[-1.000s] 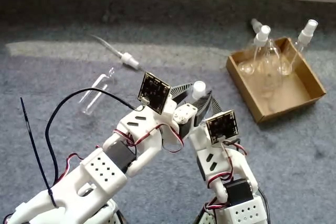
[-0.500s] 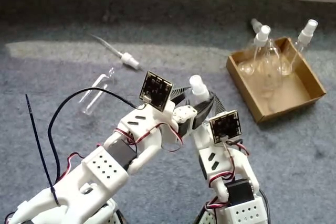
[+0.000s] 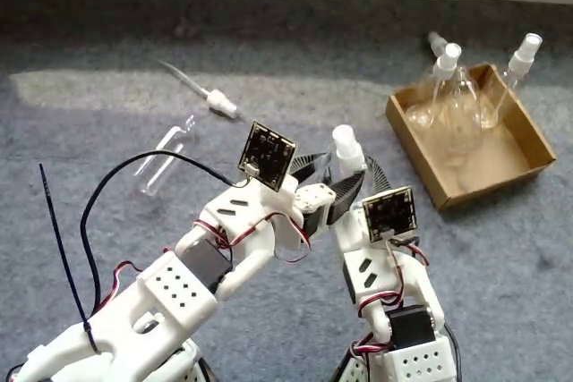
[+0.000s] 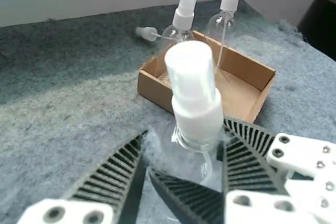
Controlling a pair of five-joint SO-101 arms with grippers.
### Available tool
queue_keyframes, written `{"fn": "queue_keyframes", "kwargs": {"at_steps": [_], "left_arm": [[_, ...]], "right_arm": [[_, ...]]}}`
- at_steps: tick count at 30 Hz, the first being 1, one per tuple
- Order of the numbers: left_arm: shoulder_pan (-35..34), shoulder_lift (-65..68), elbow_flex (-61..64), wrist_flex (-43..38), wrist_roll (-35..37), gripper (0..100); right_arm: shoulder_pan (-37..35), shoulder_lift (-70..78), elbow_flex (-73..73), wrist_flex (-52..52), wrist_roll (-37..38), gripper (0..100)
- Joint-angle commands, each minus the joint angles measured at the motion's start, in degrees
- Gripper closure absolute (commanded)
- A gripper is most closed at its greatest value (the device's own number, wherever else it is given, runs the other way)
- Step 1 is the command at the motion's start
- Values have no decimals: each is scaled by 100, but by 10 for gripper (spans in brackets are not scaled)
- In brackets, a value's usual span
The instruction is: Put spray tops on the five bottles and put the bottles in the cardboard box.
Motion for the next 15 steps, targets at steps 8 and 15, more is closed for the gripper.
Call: {"fn": "queue_keyframes", "kwargs": {"at_steps": [8, 15], "left_arm": [[-119, -1569, -40, 1029, -53, 853], [-127, -1648, 338, 941, -62, 853]], "right_arm": [[321, -84, 576, -400, -79, 917], [725, -84, 549, -391, -79, 917]]}}
